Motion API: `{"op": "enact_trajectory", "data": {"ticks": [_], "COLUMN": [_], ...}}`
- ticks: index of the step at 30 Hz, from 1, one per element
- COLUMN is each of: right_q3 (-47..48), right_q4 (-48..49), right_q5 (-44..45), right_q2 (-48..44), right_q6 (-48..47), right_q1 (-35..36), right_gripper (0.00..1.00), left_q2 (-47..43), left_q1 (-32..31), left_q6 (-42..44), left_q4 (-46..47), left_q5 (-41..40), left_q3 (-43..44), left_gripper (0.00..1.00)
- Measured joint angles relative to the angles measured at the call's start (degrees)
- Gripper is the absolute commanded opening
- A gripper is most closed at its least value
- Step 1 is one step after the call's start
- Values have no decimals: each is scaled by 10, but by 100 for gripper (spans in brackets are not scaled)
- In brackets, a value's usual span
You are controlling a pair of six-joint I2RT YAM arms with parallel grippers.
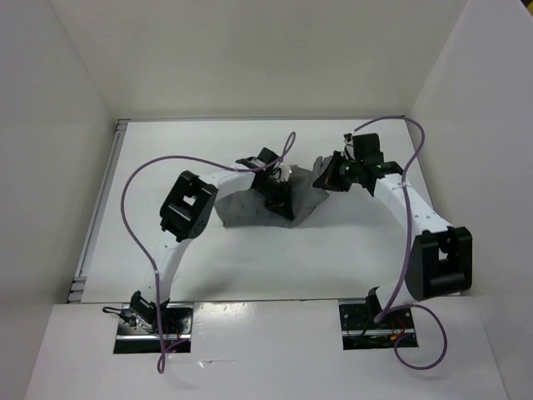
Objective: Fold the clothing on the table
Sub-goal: Fold the skirt
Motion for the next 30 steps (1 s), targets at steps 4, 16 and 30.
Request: {"op": "enact_trajectory", "data": {"ticks": [4, 16, 30], "right_q3": [18, 20, 36], "right_q4": [-16, -55, -93], "right_q5": [-20, -35, -32], "right_q2": [-39, -38, -38], "right_q6": [7, 9, -14], "right_q1": [14, 21, 23], "right_gripper": [0, 0, 0], "left_q2": [27, -73, -217], "left_q1": [-51, 54, 247], "left_q6": [1, -2, -1], "left_q4": [-3, -43, -65], "left_q5": [8, -20, -250], "left_q3": [43, -23, -204], "left_gripper": [4, 35, 22]}}
